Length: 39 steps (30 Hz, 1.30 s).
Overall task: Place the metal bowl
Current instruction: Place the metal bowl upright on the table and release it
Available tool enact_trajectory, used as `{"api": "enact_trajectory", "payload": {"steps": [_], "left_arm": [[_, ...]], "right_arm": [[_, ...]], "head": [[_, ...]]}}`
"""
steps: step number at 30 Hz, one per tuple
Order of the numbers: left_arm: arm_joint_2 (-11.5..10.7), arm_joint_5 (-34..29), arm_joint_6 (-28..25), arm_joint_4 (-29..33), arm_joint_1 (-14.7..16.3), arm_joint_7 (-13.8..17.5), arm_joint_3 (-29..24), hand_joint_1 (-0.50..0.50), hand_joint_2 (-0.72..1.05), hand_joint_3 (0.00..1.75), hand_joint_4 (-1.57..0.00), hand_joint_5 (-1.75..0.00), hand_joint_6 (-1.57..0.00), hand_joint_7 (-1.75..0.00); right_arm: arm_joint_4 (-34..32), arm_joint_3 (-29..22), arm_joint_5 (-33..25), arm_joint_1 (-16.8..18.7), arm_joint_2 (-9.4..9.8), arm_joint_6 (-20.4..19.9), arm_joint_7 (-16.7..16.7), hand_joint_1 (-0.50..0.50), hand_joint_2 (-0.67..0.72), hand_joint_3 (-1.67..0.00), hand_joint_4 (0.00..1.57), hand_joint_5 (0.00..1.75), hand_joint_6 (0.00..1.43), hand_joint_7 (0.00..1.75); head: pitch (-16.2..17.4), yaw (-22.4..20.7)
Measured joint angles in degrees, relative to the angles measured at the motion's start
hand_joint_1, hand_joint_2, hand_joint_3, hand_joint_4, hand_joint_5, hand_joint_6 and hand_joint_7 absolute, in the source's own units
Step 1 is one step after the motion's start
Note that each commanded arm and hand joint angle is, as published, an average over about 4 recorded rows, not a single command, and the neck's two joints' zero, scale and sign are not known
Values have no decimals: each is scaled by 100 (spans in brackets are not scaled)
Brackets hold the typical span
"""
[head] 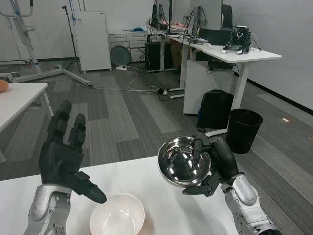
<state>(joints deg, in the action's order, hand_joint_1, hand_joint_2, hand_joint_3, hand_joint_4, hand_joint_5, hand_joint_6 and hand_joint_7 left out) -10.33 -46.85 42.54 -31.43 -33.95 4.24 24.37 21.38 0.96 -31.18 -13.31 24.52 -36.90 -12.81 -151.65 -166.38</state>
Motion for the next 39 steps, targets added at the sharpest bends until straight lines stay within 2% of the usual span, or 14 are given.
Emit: {"api": "enact_trajectory", "payload": {"steps": [6,9,26,28,32,39], "left_arm": [[1,0,15,84,107,-1,-16,-50,-72,4,-11,0,-3,-35],[1,0,15,95,108,-1,-16,-50,-72,0,-11,0,-3,-35],[0,0,15,102,108,-1,-17,-50,-72,4,-11,0,-3,-35],[0,0,15,103,108,-1,-16,-50,-72,0,-11,0,-3,-35],[1,0,15,105,108,0,-17,-50,-72,0,-11,0,-3,-35],[0,0,14,103,110,0,-18,-50,-72,0,-11,0,-3,-35]], "right_arm": [[-427,-16,1,-30,-8,-2,105,-12,-41,-159,154,116,137,112],[-440,-17,1,-37,-8,-5,111,-12,-41,-159,154,116,137,112],[-429,-17,2,-37,-8,-5,111,-12,-41,-159,154,116,137,110],[-399,-22,27,-38,-8,-5,113,-12,-41,-159,154,116,137,112],[-172,-81,239,-47,-13,-6,153,-12,-41,-159,153,116,137,112],[903,-44,480,-72,-28,6,234,-12,-41,-159,151,126,137,112]], "head": [[-31,17],[-10,-7],[16,32],[20,39],[29,48],[75,61]]}}
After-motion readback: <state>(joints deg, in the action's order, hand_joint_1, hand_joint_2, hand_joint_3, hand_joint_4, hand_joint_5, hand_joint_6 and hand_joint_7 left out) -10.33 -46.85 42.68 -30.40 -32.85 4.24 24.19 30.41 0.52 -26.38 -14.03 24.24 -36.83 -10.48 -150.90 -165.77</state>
